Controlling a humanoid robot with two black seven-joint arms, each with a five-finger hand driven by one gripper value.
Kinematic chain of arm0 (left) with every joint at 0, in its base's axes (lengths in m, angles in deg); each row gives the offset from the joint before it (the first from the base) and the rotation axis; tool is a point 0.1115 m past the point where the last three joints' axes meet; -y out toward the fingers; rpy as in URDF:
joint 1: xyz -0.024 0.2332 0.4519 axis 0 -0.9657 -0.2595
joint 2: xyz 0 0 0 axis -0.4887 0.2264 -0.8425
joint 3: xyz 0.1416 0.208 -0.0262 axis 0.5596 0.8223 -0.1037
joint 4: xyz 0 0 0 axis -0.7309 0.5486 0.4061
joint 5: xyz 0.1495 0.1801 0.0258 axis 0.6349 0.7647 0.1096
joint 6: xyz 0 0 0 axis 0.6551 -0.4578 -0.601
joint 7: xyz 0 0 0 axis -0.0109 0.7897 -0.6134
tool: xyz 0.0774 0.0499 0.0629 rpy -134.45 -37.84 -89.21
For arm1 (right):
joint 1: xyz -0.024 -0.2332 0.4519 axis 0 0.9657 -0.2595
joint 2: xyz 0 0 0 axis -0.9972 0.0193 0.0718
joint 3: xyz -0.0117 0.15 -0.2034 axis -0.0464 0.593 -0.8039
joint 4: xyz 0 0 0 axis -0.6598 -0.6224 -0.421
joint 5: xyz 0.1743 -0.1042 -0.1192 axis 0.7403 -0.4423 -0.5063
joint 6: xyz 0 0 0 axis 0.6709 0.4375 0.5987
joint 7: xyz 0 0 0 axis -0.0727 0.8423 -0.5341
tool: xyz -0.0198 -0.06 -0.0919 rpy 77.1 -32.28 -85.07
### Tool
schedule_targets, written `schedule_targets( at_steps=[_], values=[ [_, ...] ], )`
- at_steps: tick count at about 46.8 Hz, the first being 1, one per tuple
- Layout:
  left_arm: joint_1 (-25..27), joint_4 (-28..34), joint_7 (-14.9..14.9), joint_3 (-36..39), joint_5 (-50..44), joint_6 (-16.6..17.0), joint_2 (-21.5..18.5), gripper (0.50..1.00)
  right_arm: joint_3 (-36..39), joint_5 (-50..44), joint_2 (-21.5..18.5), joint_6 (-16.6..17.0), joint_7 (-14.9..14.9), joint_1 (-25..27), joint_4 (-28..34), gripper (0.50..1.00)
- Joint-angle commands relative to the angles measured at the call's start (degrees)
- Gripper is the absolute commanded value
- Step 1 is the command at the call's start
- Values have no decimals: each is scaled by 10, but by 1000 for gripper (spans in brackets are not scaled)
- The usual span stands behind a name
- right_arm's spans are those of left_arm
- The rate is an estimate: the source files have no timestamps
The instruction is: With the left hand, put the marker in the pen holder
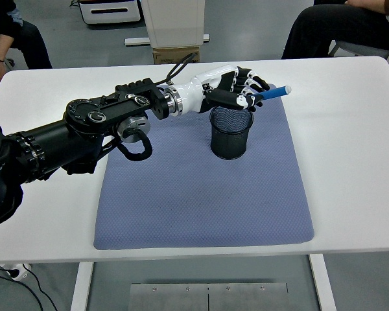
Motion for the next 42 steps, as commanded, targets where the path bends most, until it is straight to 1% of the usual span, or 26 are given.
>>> schedule_targets(
  at_steps=[1,9,13,16,18,22,24,26,27,29,31,32,34,42],
  values=[
    [-2,0,0,0,-7,1,0,500,0,0,0,0,0,1,0,1000],
    [-11,3,1,-2,-14,13,1,500,0,0,0,0,0,0,0,1000],
    [-17,3,1,-8,-20,13,0,502,0,0,0,0,0,0,0,1000],
    [-17,3,1,-9,-20,13,0,587,0,0,0,0,0,0,0,1000],
    [-17,3,0,-9,-21,13,0,631,0,0,0,0,0,0,0,1000],
    [-17,3,1,-10,-21,13,0,754,0,0,0,1,0,0,0,1000],
    [-17,3,3,-11,-21,14,0,806,0,0,0,0,0,0,0,1000],
    [-17,3,4,-12,-22,14,0,885,0,0,0,1,0,0,0,1000],
    [-17,3,4,-13,-22,14,0,906,0,0,0,1,0,0,0,1000],
    [-17,3,4,-16,-22,14,1,918,0,0,0,0,0,0,0,1000],
    [-17,3,5,-17,-22,14,0,959,0,0,0,1,0,0,0,1000],
    [-17,3,5,-18,-22,14,0,965,0,0,0,0,0,0,0,1000],
    [-17,3,5,-19,-22,14,0,1000,0,0,0,0,0,0,0,1000],
    [-12,3,5,-48,-22,23,-6,1000,0,0,0,0,0,0,0,1000]
  ],
)
